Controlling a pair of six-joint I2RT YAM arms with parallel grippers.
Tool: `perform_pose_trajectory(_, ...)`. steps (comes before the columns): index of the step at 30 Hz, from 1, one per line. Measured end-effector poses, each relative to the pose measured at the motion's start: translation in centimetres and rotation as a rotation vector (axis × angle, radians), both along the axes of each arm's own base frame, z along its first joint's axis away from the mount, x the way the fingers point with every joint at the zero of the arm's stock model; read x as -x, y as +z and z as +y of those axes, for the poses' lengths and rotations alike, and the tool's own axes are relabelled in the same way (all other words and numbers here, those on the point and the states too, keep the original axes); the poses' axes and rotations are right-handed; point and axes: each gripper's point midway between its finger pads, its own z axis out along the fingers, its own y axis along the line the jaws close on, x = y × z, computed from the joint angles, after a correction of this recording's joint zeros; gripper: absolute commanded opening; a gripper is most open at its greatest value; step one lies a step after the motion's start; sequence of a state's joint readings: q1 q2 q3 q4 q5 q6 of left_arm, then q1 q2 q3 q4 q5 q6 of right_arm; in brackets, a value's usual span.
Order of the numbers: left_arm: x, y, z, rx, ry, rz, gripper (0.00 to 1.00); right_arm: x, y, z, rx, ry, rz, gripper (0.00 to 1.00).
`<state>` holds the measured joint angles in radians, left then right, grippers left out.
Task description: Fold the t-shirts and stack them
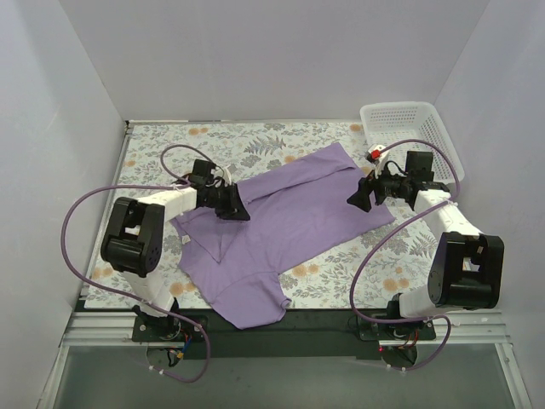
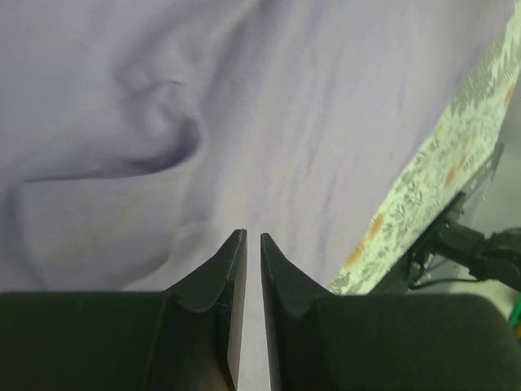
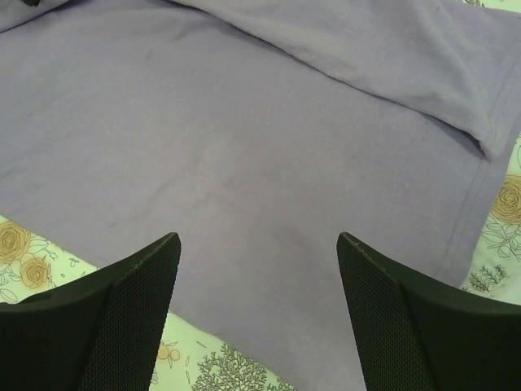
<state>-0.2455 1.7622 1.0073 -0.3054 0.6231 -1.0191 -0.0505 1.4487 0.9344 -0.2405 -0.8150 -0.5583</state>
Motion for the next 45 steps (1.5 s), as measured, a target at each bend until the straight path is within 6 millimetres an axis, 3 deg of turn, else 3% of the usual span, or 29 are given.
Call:
perform_pose_trajectory(6,3.0,0.8,-4.0,0.054,-0.11,0.037,0.27,-0.1,0.0,-0.4,-0.001,-0.011,0.002,0.84)
perform_pose_trajectory(8,3.1,1.6,-4.3,0.028,-0.105,-0.005,0.48,-0.1,0.0,-0.5,-0.002,-0.015,0.002,0.84)
perform_pose_trajectory(10,2.1,3.5,-3.0,-0.025,-0.032,-0.109,0.55,-0.2,0.0,-0.6,-0.002,-0.018,0.002,0.84)
perform_pose_trajectory(12,0.7,6.3,-0.9,-0.039,0.064,-0.212,0.55,-0.2,0.0,-0.7,-0.004,-0.019,0.002,0.84)
perform_pose_trajectory(15,-2.2,8.5,2.8,-0.048,0.204,-0.292,0.54,-0.2,0.0,-0.7,-0.005,-0.02,0.002,0.84)
perform_pose_trajectory(18,-3.7,5.7,5.7,-0.097,0.292,-0.228,0.5,-0.1,0.0,-0.7,-0.007,-0.018,0.002,0.84)
perform_pose_trajectory(20,-3.1,2.8,5.9,-0.121,0.293,-0.147,0.49,-0.1,0.0,-0.7,-0.007,-0.018,0.003,0.84)
perform_pose_trajectory(24,-1.9,-0.5,5.6,-0.149,0.277,-0.038,0.47,-0.2,-0.2,-0.7,-0.008,-0.017,0.01,0.84)
perform_pose_trajectory(37,-2.3,-2.1,4.9,-0.141,0.253,0.011,0.42,-0.2,-0.4,-0.6,-0.01,-0.017,0.017,0.84)
perform_pose_trajectory(45,-2.4,-2.0,4.9,-0.141,0.239,0.002,0.23,-0.2,-0.4,-0.7,-0.011,-0.018,0.017,0.85)
